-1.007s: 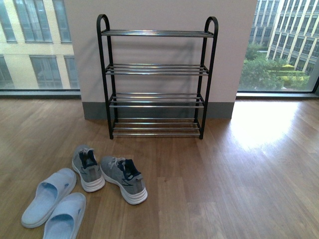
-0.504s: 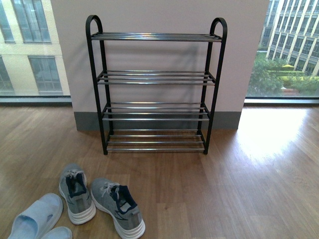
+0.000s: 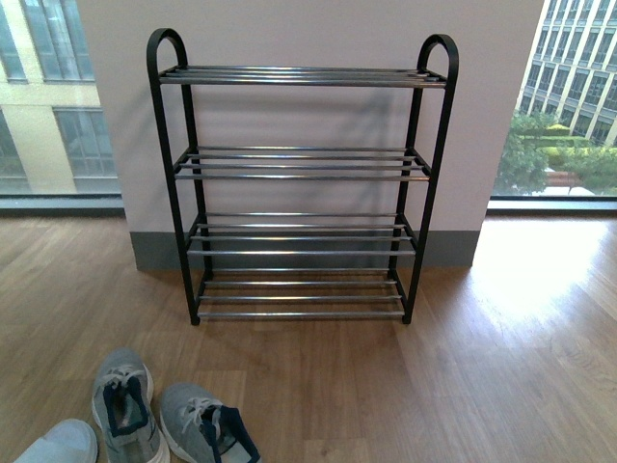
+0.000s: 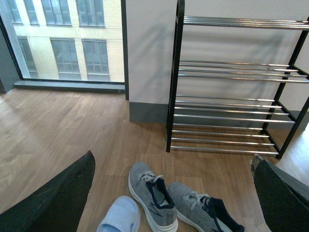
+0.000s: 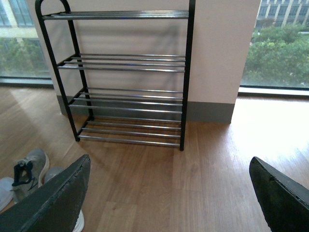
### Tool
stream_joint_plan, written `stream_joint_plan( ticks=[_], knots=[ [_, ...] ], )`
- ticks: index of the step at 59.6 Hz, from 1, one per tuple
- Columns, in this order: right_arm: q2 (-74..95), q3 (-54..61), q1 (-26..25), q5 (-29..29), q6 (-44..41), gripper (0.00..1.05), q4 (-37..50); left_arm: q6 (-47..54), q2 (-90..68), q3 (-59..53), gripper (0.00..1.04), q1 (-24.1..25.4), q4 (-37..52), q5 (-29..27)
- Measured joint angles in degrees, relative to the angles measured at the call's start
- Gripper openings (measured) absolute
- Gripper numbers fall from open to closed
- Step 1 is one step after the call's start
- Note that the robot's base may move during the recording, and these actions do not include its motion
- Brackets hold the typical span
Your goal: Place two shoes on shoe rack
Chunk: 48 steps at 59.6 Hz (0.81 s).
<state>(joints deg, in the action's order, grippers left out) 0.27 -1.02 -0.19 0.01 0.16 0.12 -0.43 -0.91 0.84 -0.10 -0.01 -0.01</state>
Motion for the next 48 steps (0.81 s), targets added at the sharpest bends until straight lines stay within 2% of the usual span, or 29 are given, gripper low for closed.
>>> stream_joint_plan(
  ticks=[46,47,48],
  knots=[
    [0.0,0.0,0.1,0.0,0.0,0.95,0.0,0.0,0.0,0.0,0.95,0.0,0.0,0.0],
    [0.0,0.0,0.1,0.0,0.0,0.95,0.0,-0.3,-0.2,0.1,0.95,-0.2,-0.2,-1.0],
    [0.0,0.0,0.1,0.0,0.0,0.95,0.0,-3.5,-1.7,0.7,0.95,-1.6,-1.5,-6.4]
  ],
)
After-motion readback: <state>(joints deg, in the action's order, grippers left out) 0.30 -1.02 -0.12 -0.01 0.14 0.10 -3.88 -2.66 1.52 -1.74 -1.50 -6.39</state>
